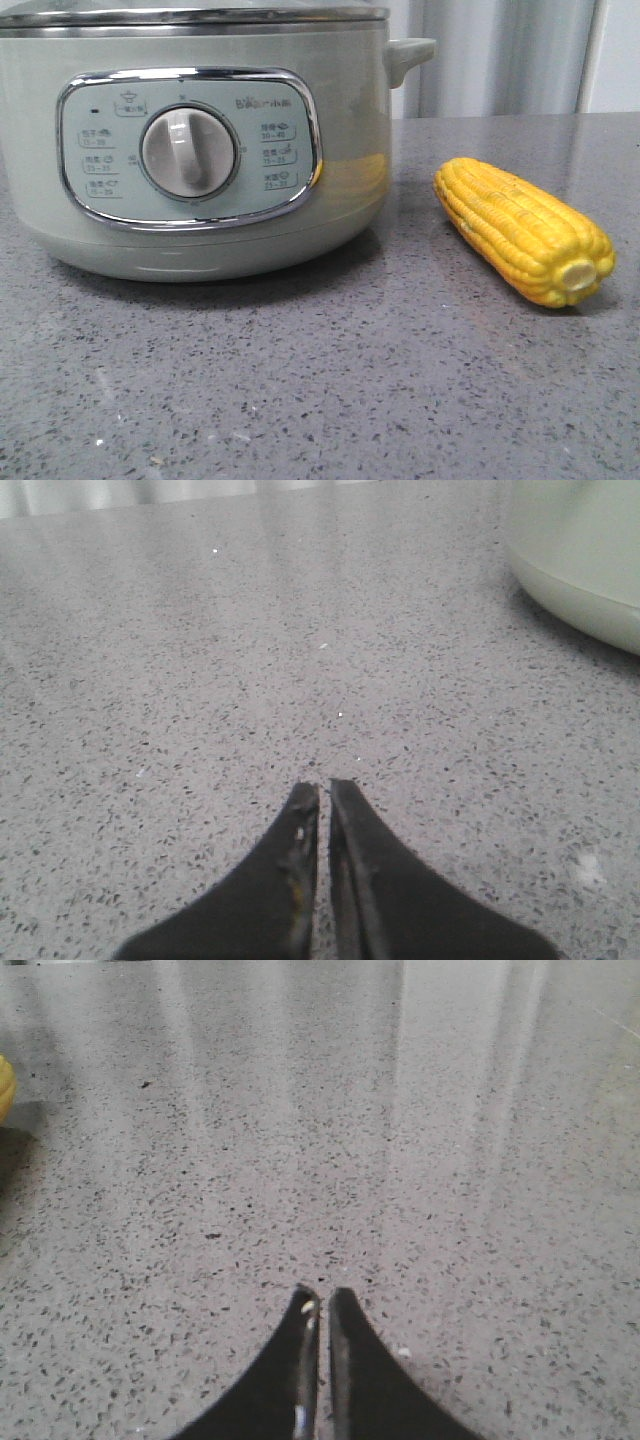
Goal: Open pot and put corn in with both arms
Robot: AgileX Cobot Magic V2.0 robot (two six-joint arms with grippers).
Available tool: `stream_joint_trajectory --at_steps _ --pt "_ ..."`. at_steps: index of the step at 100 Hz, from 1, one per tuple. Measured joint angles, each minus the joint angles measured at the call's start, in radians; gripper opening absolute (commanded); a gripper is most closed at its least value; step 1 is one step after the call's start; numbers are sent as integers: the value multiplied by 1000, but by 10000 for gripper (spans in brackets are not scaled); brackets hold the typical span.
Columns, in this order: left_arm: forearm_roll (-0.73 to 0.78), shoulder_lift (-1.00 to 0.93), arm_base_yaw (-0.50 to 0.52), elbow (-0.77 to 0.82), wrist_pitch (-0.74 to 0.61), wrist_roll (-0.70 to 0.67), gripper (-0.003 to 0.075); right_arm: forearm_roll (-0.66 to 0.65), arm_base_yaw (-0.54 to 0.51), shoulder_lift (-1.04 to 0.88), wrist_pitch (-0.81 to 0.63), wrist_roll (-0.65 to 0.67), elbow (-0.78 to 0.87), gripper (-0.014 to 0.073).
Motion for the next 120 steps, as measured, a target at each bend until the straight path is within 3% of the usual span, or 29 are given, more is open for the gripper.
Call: stream_joint_trajectory --at_steps 95,120 --pt "23 0 0 0 -16 0 -20 -24 0 0 2 0 0 -66" --pt "152 0 0 0 -60 0 -20 -36 0 0 -5 0 0 -66"
